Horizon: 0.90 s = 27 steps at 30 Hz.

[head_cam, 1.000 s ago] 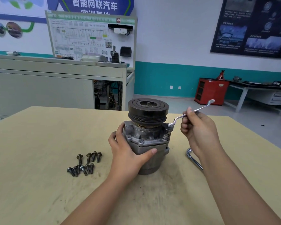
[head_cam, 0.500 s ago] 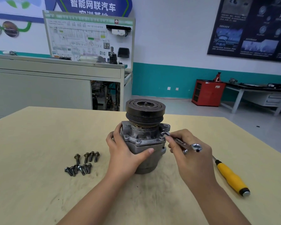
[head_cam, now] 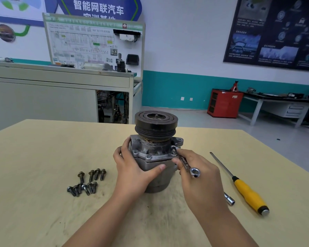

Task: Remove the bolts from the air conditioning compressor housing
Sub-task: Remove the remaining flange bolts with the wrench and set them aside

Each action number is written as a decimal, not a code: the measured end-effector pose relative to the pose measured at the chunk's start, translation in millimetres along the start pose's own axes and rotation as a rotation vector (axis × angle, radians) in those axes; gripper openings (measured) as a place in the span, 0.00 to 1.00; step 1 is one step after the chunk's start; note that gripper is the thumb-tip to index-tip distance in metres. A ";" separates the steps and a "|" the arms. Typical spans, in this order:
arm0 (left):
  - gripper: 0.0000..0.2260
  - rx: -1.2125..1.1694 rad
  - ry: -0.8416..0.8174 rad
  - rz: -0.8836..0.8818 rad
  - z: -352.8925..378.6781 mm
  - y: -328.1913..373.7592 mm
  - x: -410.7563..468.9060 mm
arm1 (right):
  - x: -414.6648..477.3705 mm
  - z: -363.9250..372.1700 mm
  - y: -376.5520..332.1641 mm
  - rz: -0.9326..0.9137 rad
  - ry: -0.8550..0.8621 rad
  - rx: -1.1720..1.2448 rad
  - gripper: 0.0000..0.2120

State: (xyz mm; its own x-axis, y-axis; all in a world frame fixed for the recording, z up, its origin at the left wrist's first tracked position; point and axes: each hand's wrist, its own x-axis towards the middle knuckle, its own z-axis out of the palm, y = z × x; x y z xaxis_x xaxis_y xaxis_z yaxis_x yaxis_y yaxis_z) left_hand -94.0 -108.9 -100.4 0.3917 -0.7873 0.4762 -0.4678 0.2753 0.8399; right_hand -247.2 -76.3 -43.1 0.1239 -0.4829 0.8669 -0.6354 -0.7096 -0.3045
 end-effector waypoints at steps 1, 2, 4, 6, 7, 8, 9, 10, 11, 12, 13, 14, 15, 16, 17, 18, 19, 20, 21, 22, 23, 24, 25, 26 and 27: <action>0.52 -0.001 0.000 0.001 -0.1 0.1 -0.3 | 0.1 -0.1 0.3 0.018 0.000 0.014 0.08; 0.52 -0.002 0.000 0.002 0.0 0.2 -0.6 | -0.3 -0.1 0.6 0.033 0.000 0.035 0.07; 0.52 -0.005 0.001 0.003 0.2 -0.2 -0.9 | -1.8 -0.1 1.1 0.043 -0.001 0.066 0.07; 0.52 -0.006 0.004 0.004 0.8 -0.7 -1.1 | -4.4 -0.2 2.2 0.043 0.003 0.063 0.07; 0.52 -0.005 0.006 0.004 1.1 -0.9 -0.9 | -5.3 -0.3 2.7 0.041 0.010 0.062 0.07; 0.52 -0.003 0.007 0.003 1.3 -1.3 -0.8 | -5.9 0.2 3.0 0.040 0.006 0.064 0.07; 0.52 0.000 0.007 0.003 1.4 -1.7 -0.6 | -6.5 0.9 3.2 0.040 -0.010 0.064 0.09; 0.52 0.003 0.007 0.003 1.3 -2.0 -0.3 | -7.0 1.5 2.7 0.038 -0.032 0.057 0.10; 0.52 0.006 0.007 0.001 1.2 -2.2 -0.2 | -7.1 1.7 3.3 0.033 -0.047 0.056 0.11; 0.52 0.007 0.006 -0.002 1.3 -2.0 0.0 | -6.4 1.4 4.6 0.044 -0.057 0.084 0.12; 0.52 0.007 0.006 -0.003 1.1 -1.8 0.2 | -4.7 0.4 7.1 0.092 -0.064 0.151 0.12; 0.52 0.006 0.006 -0.002 1.1 -1.6 0.0 | -2.3 -0.9 10.3 0.167 -0.070 0.244 0.10; 0.52 0.005 0.005 -0.001 1.1 -1.5 -0.2 | 0.0 -2.0 15.1 0.249 -0.066 0.330 0.08; 0.52 0.007 0.005 0.000 1.1 -1.3 -0.3 | 2.1 -3.4 20.6 0.310 -0.064 0.380 0.06; 0.52 0.009 0.004 0.001 1.0 -1.3 -0.5 | 3.7 -5.4 25.6 0.331 -0.071 0.401 0.06; 0.52 0.010 0.003 0.002 0.9 -1.2 -0.4 | 4.5 -7.2 30.0 0.320 -0.085 0.404 0.09; 0.52 0.009 0.002 0.003 0.8 -1.1 -0.3 | 4.6 -8.7 33.4 0.296 -0.105 0.417 0.12; 0.52 0.006 0.002 0.003 1.0 -0.8 -0.1 | 4.4 -10.5 36.0 0.275 -0.129 0.437 0.13; 0.52 0.004 0.001 0.002 1.0 -0.9 -0.1 | 3.7 -12.2 38.9 0.264 -0.156 0.467 0.13; 0.52 0.003 0.000 0.002 1.0 -1.0 0.0 | 3.3 -14.1 41.8 0.261 -0.183 0.500 0.12; 0.52 0.002 -0.002 0.002 1.0 -1.3 -0.2 | 3.0 -15.9 45.5 0.257 -0.207 0.528 0.13; 0.52 0.002 -0.004 0.002 1.2 -1.4 -0.3 | 3.1 -17.9 48.7 0.246 -0.234 0.547 0.14; 0.52 0.002 -0.005 0.002 1.2 -1.6 -0.4 | 3.3 -19.8 51.0 0.238 -0.259 0.565 0.15; 0.52 0.003 -0.004 0.001 1.2 -2.0 -0.3 | 3.5 -20.9 53.3 0.246 -0.280 0.592 0.15; 0.52 0.003 -0.004 -0.002 1.0 -2.4 -0.1 | 3.6 -21.3 55.8 0.271 -0.284 0.625 0.16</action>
State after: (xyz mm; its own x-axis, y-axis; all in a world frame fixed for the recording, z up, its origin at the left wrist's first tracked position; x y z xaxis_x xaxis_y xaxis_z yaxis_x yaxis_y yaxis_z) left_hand -93.7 -110.0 -102.8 0.3897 -0.7900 0.4733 -0.4691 0.2720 0.8403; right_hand -298.5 -106.7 -48.6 0.2706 -0.7366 0.6199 -0.1292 -0.6659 -0.7348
